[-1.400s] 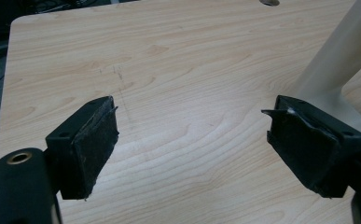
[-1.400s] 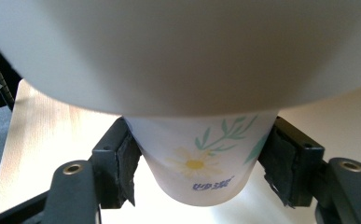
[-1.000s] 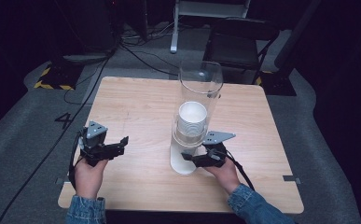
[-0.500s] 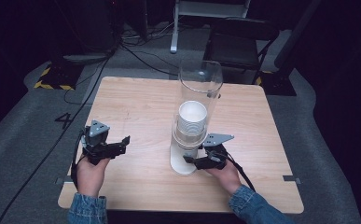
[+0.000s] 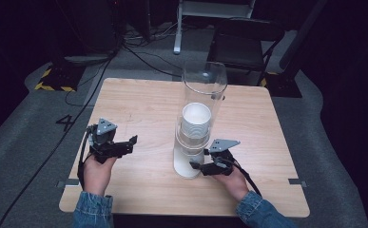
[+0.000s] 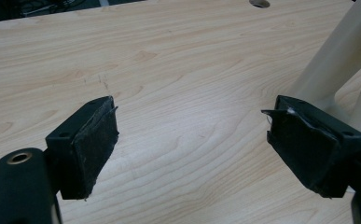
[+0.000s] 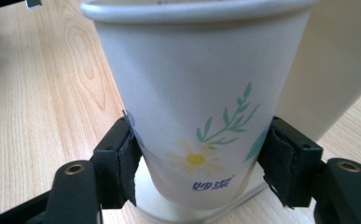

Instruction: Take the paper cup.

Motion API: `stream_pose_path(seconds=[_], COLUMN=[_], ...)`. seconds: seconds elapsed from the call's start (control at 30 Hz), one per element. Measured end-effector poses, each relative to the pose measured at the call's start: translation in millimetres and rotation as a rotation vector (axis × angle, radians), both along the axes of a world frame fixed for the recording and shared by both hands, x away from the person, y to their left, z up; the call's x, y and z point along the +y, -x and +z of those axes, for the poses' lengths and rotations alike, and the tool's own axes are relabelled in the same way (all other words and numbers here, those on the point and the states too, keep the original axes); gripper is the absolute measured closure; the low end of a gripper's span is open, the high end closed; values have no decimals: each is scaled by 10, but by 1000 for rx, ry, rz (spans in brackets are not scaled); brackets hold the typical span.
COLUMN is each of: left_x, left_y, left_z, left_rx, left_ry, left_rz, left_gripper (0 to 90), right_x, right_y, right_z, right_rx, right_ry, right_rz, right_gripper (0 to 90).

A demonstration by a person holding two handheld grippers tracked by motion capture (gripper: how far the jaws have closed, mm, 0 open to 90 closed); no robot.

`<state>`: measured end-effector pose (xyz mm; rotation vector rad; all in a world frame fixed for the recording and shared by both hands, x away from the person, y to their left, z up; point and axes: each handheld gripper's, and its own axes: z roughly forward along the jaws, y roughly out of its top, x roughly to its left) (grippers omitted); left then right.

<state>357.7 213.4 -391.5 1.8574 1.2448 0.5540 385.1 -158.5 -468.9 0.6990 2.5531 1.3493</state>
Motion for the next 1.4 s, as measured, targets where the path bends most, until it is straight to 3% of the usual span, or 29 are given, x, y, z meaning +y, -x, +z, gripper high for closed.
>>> stream_pose_path(seconds=[0.53,1.0,1.23,1.4], left_x=[-147,-306,-331,-312], left_y=[-153,-306,-325,-305], left_z=[1,7,10,10], left_rx=[0,2,0,-1], left_ry=[-1,-2,-2,0], left_rz=[-38,-79,-83,-73], left_gripper=[158,158,158,159], right_x=[-145,-431,-627,-779], right_y=[50,66,21,-22], right_z=[-53,-41,41,161], right_rx=[11,-10,-28,-43], right_ry=[39,71,51,-13], right_rz=[-35,-135,-205,-259], right_gripper=[347,347,347,347])
